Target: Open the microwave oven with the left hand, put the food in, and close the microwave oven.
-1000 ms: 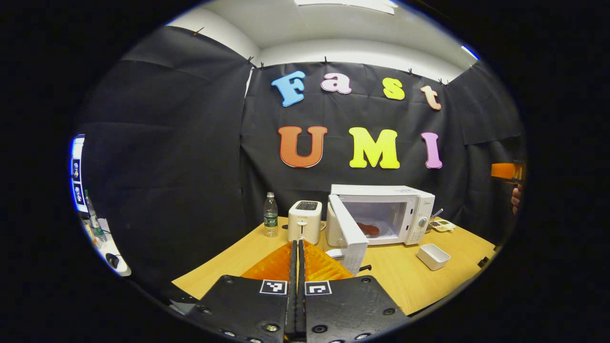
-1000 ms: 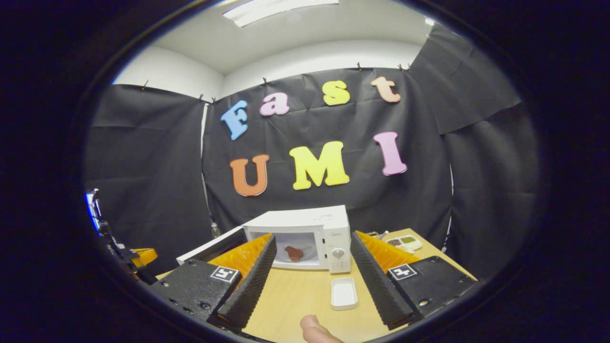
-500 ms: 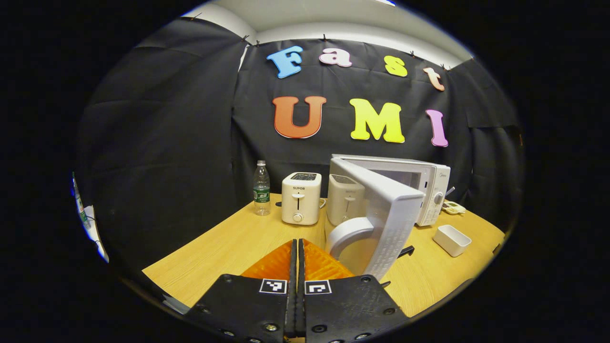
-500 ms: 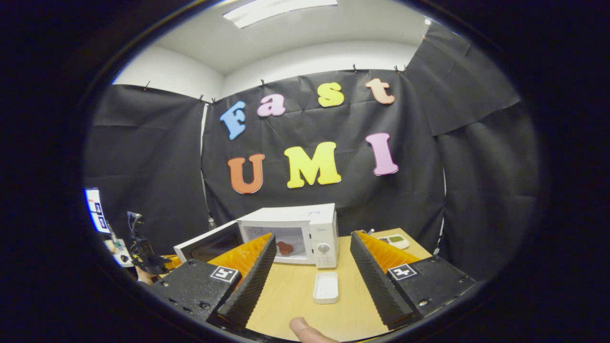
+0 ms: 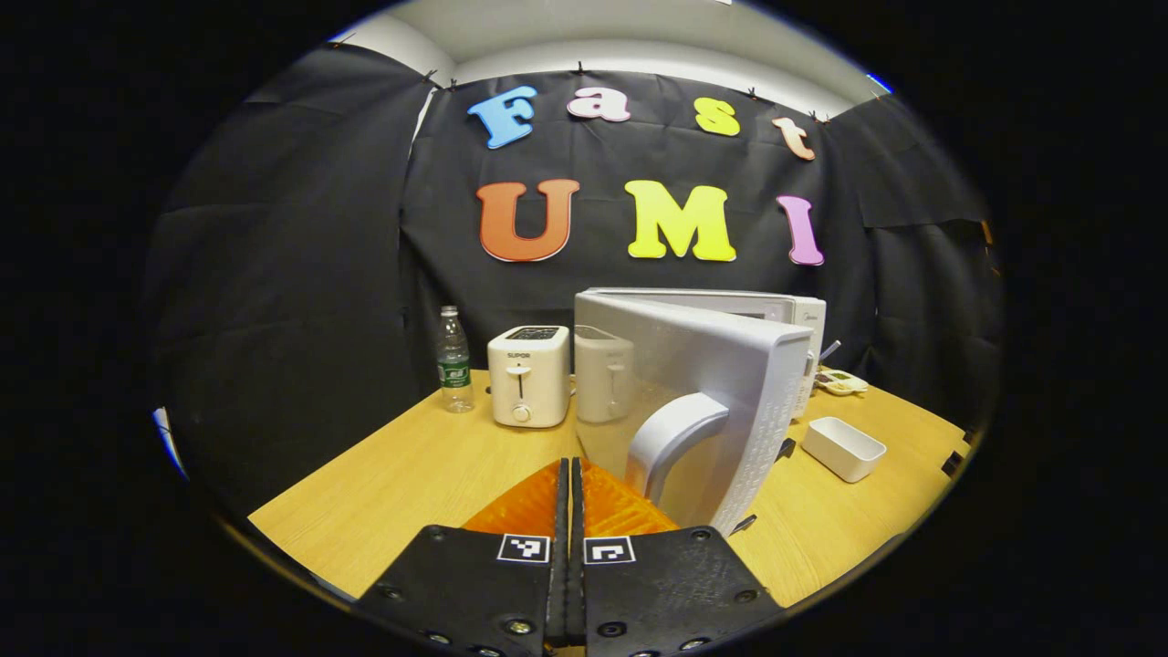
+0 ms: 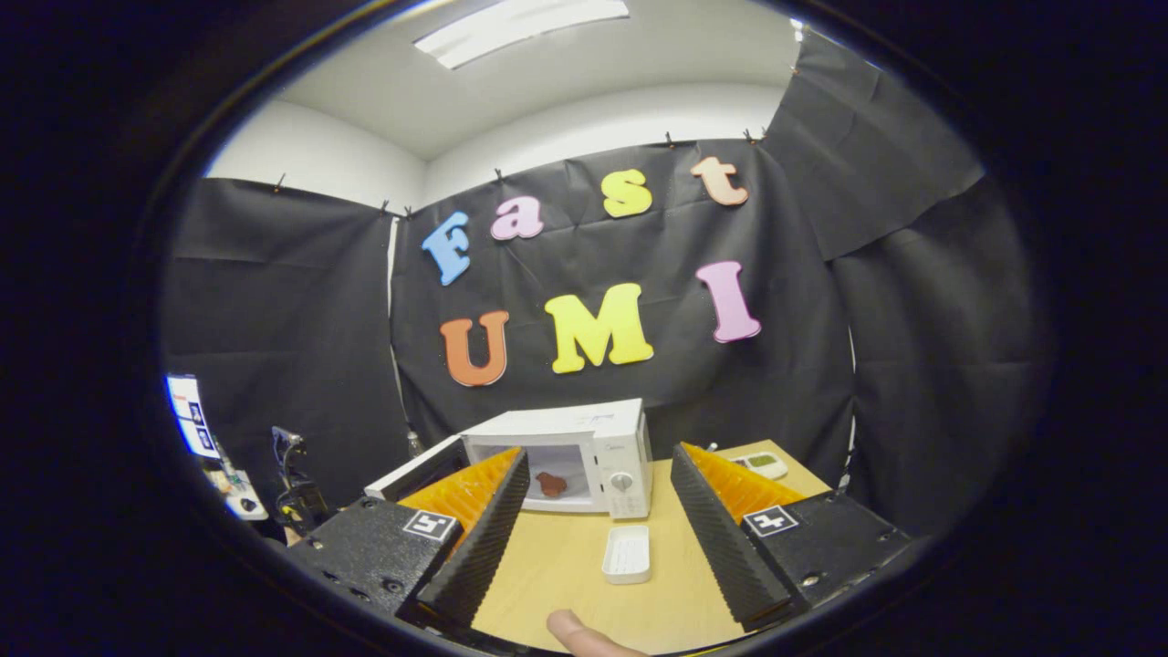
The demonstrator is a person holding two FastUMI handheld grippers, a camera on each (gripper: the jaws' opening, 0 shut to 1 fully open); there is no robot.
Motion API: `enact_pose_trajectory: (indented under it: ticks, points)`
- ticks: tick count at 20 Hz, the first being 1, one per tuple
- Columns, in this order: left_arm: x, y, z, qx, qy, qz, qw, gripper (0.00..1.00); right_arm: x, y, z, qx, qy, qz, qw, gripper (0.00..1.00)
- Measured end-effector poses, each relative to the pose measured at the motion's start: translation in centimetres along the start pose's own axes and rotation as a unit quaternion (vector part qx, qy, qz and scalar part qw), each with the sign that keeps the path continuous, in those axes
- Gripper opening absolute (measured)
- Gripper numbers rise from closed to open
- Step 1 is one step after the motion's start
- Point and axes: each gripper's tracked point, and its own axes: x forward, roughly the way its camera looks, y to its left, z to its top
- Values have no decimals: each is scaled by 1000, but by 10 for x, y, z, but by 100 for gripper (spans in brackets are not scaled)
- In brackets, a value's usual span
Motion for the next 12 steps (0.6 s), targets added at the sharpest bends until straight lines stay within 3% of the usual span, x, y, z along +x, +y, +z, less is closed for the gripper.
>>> enact_pose_trajectory:
  ticks: [4,5,12]
  points:
    - [19,-40,4,-9,-13,-22,1000,0,-4,-7,-3,3,5,1,1000,99]
    - [24,-52,5,-13,-13,-30,999,0,-4,-10,-4,3,5,1,1000,87]
    - [58,-130,17,2,-41,-81,996,0,-12,-31,2,9,-12,1,1000,87]
